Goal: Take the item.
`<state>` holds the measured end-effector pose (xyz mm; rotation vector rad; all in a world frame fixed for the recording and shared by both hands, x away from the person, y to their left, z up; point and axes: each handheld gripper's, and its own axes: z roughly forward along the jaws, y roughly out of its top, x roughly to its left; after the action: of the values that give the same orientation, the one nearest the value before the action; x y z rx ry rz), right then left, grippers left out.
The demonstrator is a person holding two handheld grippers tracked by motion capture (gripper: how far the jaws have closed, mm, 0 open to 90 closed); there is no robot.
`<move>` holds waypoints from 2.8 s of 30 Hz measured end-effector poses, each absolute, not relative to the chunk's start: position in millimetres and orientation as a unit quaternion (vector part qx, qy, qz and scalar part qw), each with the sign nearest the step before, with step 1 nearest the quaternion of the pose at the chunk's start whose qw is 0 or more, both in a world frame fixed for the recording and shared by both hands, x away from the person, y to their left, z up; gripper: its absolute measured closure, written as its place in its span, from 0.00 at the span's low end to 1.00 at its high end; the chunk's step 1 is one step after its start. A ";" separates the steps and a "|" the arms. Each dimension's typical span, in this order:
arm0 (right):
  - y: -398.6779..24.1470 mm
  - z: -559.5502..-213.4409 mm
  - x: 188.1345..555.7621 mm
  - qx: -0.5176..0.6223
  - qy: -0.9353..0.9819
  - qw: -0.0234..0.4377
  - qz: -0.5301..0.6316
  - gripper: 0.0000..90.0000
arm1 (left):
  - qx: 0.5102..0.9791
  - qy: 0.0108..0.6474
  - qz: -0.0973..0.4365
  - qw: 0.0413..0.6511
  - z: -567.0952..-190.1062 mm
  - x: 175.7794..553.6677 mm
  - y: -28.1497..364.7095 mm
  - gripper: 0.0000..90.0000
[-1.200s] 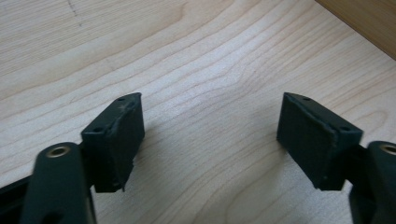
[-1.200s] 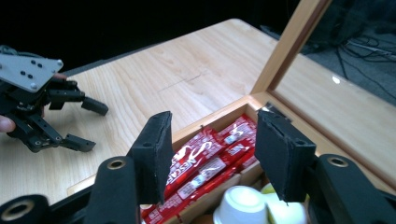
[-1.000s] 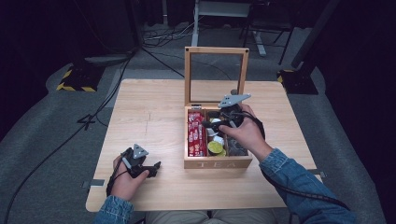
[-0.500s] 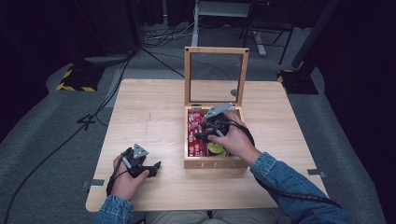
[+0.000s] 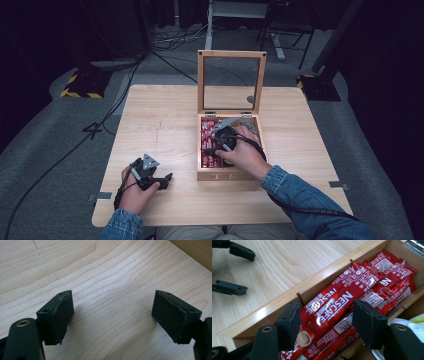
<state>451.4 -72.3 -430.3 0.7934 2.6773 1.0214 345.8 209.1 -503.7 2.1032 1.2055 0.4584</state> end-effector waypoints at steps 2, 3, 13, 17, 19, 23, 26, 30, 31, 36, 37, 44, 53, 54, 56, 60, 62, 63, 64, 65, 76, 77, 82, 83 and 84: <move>-70.9 -431.9 451.6 0.268 0.898 0.087 0.339 0.44 | 0.804 0.461 0.175 0.331 -503.7 345.8 209.0 0.20; -70.2 -432.2 451.4 0.269 0.898 0.090 0.336 0.44 | 0.804 0.461 0.175 0.331 -503.7 345.8 209.1 0.20; -60.8 -434.9 447.8 0.260 0.910 0.107 0.306 0.47 | 0.805 0.461 0.175 0.331 -503.7 345.9 209.0 0.20; -58.5 -435.0 446.0 0.260 0.911 0.108 0.301 0.51 | 0.804 0.461 0.175 0.331 -503.7 346.0 209.0 0.20; -59.3 -433.7 445.8 0.262 0.911 0.109 0.299 0.60 | 0.804 0.461 0.175 0.331 -503.7 346.0 208.9 0.20; -62.2 -430.6 446.0 0.281 0.907 0.086 0.302 0.77 | 0.805 0.461 0.175 0.331 -503.7 346.1 208.9 0.20; -63.4 -428.8 445.9 0.295 0.900 0.065 0.314 0.87 | 0.804 0.462 0.175 0.332 -503.8 346.1 208.7 0.20; -61.7 -424.2 442.8 0.300 0.891 0.052 0.336 0.91 | 0.804 0.462 0.175 0.331 -503.8 346.0 208.8 0.20; -61.4 -421.9 442.1 0.300 0.889 0.052 0.343 0.91 | 0.804 0.461 0.175 0.331 -503.8 346.1 208.9 0.20; -64.0 -409.1 441.5 0.304 0.877 0.046 0.371 0.91 | 0.805 0.461 0.175 0.331 -503.7 346.1 208.9 0.20; -64.8 -407.3 441.7 0.304 0.875 0.048 0.374 0.91 | 0.804 0.461 0.175 0.331 -503.8 346.1 208.9 0.20; -71.1 -395.1 441.5 0.303 0.866 0.050 0.395 0.91 | 0.806 0.460 0.173 0.331 -503.7 347.2 208.9 0.19; -85.2 -376.9 438.6 0.300 0.853 0.056 0.422 0.91 | 0.806 0.459 0.172 0.332 -504.0 348.9 209.1 0.18; -87.7 -374.9 438.4 0.299 0.852 0.058 0.425 0.91 | 0.806 0.458 0.172 0.333 -503.9 349.2 209.1 0.18; -92.7 -370.5 437.4 0.300 0.849 0.062 0.431 0.91 | 0.808 0.457 0.170 0.331 -503.6 349.6 209.7 0.17; -102.4 -362.3 436.3 0.300 0.844 0.068 0.439 0.91 | 0.809 0.455 0.170 0.331 -503.7 350.6 210.3 0.17; -108.2 -357.7 435.8 0.300 0.842 0.072 0.442 0.91 | 0.810 0.455 0.168 0.330 -503.5 351.3 211.1 0.17; -110.2 -356.3 435.5 0.301 0.841 0.074 0.443 0.91 | 0.811 0.454 0.168 0.330 -503.6 351.8 211.6 0.17; -112.8 -354.5 435.2 0.302 0.841 0.075 0.443 0.91 | 0.811 0.452 0.168 0.331 -503.8 352.4 212.1 0.17; -115.7 -352.9 435.2 0.302 0.841 0.076 0.443 0.91 | 0.812 0.451 0.168 0.331 -503.7 353.0 212.9 0.17; -150.3 -338.6 434.2 0.319 0.831 0.092 0.446 0.91 | 0.812 0.450 0.168 0.331 -503.9 356.1 215.5 0.16; -153.1 -337.5 434.1 0.320 0.831 0.093 0.445 0.91 | 0.812 0.449 0.168 0.332 -503.9 356.2 215.5 0.16; -169.2 -332.5 433.9 0.325 0.830 0.103 0.441 0.91 | 0.812 0.450 0.169 0.331 -503.9 356.1 215.3 0.16; -171.9 -331.9 434.0 0.327 0.830 0.105 0.440 0.91 | 0.812 0.450 0.169 0.331 -503.9 356.1 215.3 0.16; -176.5 -330.9 434.2 0.329 0.829 0.107 0.439 0.91 | 0.812 0.450 0.169 0.331 -503.9 356.1 215.4 0.16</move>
<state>434.2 -176.5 -330.9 0.9685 2.4401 1.2932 356.1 215.4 -503.9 2.1231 1.1752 0.4421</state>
